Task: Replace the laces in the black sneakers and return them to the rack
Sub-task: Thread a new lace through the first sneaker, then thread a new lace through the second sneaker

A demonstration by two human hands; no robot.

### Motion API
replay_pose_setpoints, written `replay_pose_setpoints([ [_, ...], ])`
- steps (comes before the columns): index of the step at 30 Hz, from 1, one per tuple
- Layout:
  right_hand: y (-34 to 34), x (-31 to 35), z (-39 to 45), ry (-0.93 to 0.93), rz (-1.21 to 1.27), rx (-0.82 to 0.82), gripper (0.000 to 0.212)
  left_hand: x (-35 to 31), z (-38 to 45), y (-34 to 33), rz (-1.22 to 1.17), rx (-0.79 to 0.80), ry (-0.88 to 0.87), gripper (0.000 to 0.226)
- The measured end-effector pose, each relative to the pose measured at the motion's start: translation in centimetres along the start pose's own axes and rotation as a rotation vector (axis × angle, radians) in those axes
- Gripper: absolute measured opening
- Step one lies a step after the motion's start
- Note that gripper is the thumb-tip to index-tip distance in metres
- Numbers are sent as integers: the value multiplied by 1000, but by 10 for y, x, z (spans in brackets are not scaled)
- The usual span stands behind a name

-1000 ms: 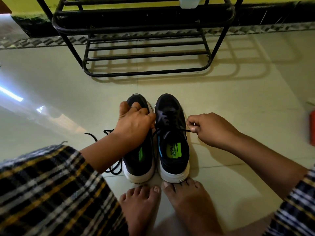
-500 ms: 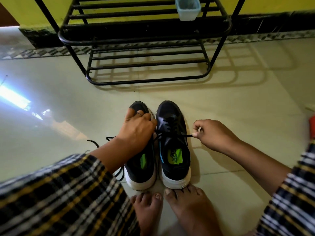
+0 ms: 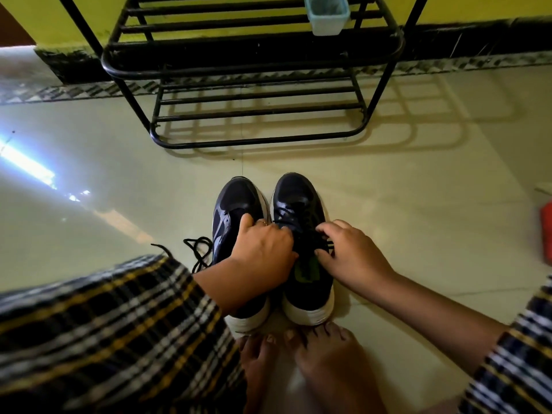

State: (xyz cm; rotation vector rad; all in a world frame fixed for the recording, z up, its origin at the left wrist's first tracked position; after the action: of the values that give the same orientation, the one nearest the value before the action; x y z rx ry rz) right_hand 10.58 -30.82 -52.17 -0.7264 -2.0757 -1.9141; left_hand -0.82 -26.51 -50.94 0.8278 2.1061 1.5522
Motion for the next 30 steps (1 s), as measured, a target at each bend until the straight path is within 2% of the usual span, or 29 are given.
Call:
replay_pose_setpoints([
  [7,20,-30,-4,-129,-19,-130,39,-25,11,-3,-35,-54,-31,53],
  [13,22,-29,7,-109,-113,21,42,-26,9,-6,-99,-42,-36,56],
  [15,26,-23,10,-77,-228,47,54,-15,-1,-1,-131,-59,-65,55],
  [17,37,-12,14,-28,-324,-24,67,4,-13,8,-186,-132,-66,51],
  [20,58,21,13,132,-214,-226,58,47,-33,20,-329,-280,62,46],
  [22,57,50,9,291,-136,-254,52,84,-43,14,-403,-350,182,41],
  [24,38,77,1,442,-112,-152,54,119,-50,-4,-386,-350,269,35],
  [26,8,98,-8,566,-155,38,59,146,-57,-27,-319,-276,311,31],
  [28,-17,103,-15,604,-222,233,67,162,-63,-47,-263,-176,316,30],
  [30,-30,101,-15,586,-284,332,71,166,-67,-64,-236,-93,309,35],
])
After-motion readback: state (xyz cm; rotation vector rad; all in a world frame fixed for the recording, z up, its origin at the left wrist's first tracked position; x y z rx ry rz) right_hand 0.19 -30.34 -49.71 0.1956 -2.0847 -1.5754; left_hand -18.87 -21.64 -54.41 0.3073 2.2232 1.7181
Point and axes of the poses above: each hand's wrist, its own z-axis towards the middle knuckle, its own y-axis out of the back of the hand, x = y × z, the point moved 7 cm from there along z, towards the middle knuckle, and after that the axes turned 4 degrees about -x, right-handed, at the moved point
